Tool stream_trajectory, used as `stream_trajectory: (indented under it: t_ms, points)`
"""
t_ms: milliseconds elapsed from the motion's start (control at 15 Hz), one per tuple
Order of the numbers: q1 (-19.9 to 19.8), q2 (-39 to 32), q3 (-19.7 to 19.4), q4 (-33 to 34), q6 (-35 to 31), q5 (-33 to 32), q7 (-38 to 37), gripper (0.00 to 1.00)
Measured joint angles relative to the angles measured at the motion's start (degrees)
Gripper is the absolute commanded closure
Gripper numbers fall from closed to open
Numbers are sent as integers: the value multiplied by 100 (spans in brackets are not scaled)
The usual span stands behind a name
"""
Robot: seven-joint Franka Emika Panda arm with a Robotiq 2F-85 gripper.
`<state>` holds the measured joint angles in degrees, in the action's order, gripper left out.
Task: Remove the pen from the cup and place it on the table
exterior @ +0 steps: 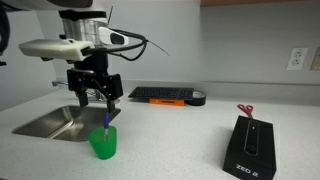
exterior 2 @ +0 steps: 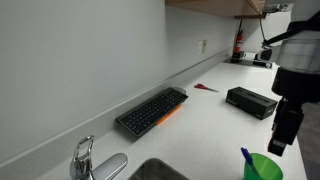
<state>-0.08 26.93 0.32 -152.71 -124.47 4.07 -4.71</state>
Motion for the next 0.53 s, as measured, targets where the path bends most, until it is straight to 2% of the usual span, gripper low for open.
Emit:
stream_trajectory:
  t_ms: [267,533]
  points:
    - [2,-583,120,267,-228,3,-220,0]
    - [-3,-705,128,331,-232,0,-249,0]
